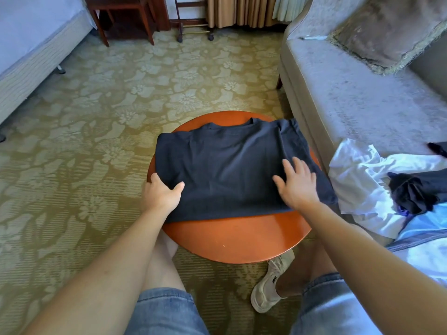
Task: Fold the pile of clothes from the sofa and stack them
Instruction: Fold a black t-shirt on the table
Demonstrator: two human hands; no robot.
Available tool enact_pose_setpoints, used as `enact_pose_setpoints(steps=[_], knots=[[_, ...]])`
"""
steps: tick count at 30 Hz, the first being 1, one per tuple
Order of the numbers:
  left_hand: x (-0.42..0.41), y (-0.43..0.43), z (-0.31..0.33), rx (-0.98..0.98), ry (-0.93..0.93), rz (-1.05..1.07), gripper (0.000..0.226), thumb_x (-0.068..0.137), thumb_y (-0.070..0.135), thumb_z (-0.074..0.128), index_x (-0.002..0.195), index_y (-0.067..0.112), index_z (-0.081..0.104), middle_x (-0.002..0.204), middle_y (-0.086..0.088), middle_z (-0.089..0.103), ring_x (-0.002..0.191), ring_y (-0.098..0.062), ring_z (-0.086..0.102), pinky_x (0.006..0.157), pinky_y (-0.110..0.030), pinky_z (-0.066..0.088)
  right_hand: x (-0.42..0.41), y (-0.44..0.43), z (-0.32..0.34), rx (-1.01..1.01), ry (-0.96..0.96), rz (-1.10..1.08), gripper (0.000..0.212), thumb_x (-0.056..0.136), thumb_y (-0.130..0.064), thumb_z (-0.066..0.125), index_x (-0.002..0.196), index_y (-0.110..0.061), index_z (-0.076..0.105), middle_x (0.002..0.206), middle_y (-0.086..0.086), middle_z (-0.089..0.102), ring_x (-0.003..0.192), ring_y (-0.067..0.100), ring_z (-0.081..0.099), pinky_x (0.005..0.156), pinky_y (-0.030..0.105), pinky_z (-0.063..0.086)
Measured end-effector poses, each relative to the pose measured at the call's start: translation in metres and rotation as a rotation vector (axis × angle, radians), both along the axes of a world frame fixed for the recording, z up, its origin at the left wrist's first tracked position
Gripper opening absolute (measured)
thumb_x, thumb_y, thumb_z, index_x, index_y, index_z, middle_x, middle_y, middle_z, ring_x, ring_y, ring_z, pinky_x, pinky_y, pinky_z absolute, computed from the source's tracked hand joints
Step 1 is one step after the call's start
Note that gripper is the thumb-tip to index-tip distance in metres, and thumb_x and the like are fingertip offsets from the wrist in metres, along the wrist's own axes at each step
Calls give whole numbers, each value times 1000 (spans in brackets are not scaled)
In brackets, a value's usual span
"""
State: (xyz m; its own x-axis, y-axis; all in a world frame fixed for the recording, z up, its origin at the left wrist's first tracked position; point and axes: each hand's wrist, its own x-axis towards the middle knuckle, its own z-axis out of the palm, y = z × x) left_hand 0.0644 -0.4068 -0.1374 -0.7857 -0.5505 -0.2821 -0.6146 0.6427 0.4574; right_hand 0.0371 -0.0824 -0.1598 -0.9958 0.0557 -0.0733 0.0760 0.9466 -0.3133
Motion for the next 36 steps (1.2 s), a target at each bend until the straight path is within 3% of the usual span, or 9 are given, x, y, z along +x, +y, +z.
enact_pose_setpoints(steps=[2,6,10,13,20,24,28,32,36], knots=[[-10,4,-1,41,-6,70,77,85,56,62,139,10,33,135,-15,50,121,-39,51,92,-47,45,-8,-11,-8,30,-101,38,63,100,-52,33,153,-21,18,162,7,6,149,28,1,116,56,6],[-22,6,-3,20,41,142,74,88,55,59,139,8,34,136,-16,51,121,-39,52,92,-48,45,-17,-7,-23,137,-106,50,66,98,-59,23,154,-23,16,163,4,4,149,25,-2,119,54,4],[-26,12,-13,-49,110,57,75,90,49,60,145,12,25,136,-14,50,118,-37,54,87,-48,47,-14,-3,-30,139,-54,1,68,97,-61,23,154,-23,17,163,5,4,149,25,-1,119,50,3],[-17,11,-22,-179,143,-61,70,96,47,49,151,15,18,135,-14,51,113,-37,58,81,-46,48,-13,0,-31,148,-50,-5,70,97,-62,22,154,-22,17,163,4,4,149,23,-2,119,49,3],[2,-2,-33,-262,287,-119,55,101,23,44,151,13,23,128,-16,56,113,-35,55,89,-46,46,-12,9,-28,160,-95,-38,72,95,-64,17,155,-24,13,163,3,0,149,23,-4,120,50,1],[5,19,-24,-191,176,-44,81,95,48,50,154,10,9,139,-20,43,127,-35,42,100,-48,38,-7,8,-26,175,-117,-33,72,96,-64,17,155,-24,11,163,3,-1,149,24,-4,120,51,2],[-8,29,-2,86,18,50,108,83,39,73,154,20,-6,145,-16,39,127,-36,46,96,-45,43,-3,8,-25,174,-134,-32,71,96,-63,17,155,-24,10,163,3,-2,149,24,-5,120,50,1],[-18,19,12,106,-142,-47,110,82,35,75,154,22,-7,146,-12,43,123,-35,52,89,-41,45,-1,10,-24,175,-131,-22,71,96,-63,16,155,-24,10,163,3,-2,149,24,-4,120,52,2],[-18,17,10,158,-122,-144,100,88,26,68,155,27,-6,139,-10,50,117,-33,54,91,-39,44,-3,8,-21,227,-129,-17,71,96,-63,18,154,-22,14,163,5,1,149,25,-4,118,56,0]])
